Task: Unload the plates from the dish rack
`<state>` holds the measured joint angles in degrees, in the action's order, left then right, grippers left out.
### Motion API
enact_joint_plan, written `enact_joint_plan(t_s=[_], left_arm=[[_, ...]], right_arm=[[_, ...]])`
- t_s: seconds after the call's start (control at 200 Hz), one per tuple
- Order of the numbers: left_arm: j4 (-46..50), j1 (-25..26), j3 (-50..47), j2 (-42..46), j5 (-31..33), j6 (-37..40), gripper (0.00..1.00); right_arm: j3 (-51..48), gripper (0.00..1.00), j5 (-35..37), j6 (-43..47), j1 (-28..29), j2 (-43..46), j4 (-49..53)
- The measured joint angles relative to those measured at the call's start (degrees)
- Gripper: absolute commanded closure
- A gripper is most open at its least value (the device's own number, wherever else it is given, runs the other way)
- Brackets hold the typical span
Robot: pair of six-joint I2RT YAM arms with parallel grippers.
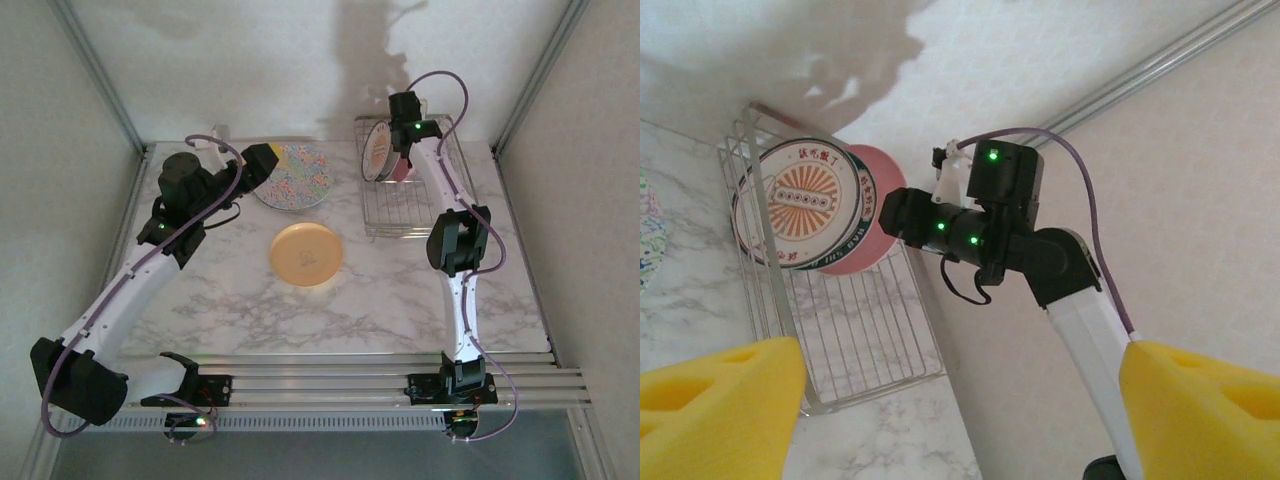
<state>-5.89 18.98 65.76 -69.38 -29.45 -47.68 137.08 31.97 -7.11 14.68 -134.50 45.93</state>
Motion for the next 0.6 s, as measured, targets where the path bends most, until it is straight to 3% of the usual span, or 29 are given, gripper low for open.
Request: enact_joint_plan(t_s=[0.601], left_arm=[[-0.83,0.0,-0.11,2.14,0.09,-0.98,0.19]], right_arm=[[1.84,0.69,-0.07,0.0,-1.31,-2.95,-0.72]])
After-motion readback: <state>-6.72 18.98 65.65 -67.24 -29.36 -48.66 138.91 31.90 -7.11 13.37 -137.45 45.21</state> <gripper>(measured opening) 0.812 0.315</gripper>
